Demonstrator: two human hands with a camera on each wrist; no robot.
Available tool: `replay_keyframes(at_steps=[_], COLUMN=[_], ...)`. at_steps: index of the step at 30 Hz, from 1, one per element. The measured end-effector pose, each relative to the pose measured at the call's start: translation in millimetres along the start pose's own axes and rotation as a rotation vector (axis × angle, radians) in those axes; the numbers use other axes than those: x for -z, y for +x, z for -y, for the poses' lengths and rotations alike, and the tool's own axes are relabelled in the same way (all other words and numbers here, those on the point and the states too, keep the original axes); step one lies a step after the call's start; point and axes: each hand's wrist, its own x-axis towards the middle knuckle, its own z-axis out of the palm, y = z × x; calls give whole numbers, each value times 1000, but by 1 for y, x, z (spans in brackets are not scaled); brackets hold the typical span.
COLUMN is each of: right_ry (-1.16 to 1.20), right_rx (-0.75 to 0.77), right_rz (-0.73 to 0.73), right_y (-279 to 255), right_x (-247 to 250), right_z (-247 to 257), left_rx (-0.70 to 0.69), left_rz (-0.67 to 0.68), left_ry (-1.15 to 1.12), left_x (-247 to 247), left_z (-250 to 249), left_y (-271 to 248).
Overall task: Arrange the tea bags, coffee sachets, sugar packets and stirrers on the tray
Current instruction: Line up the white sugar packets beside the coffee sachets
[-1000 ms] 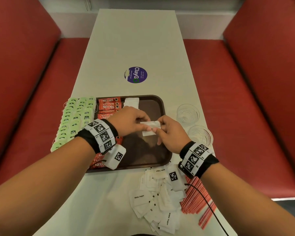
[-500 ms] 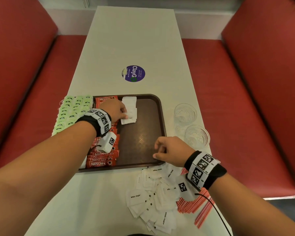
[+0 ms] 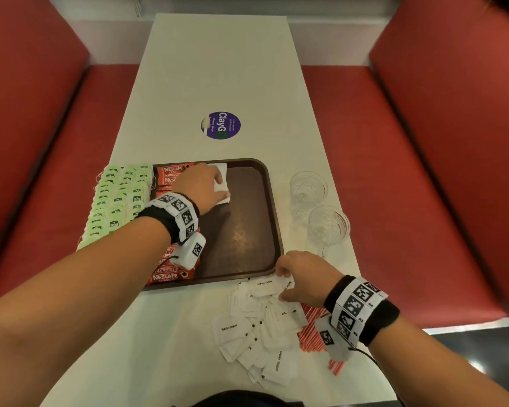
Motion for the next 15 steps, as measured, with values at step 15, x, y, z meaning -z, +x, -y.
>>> replay_keyframes(at_steps=[15], right_ry=[-7], right_rx=[-106], right_rz=[-35], right_y=[-18], right_x=[-17], right_z=[-2], left_rx=[-566], left_rz=[354], left_ry=[456], left_x=[-51], left_z=[-93], left_y=[-132])
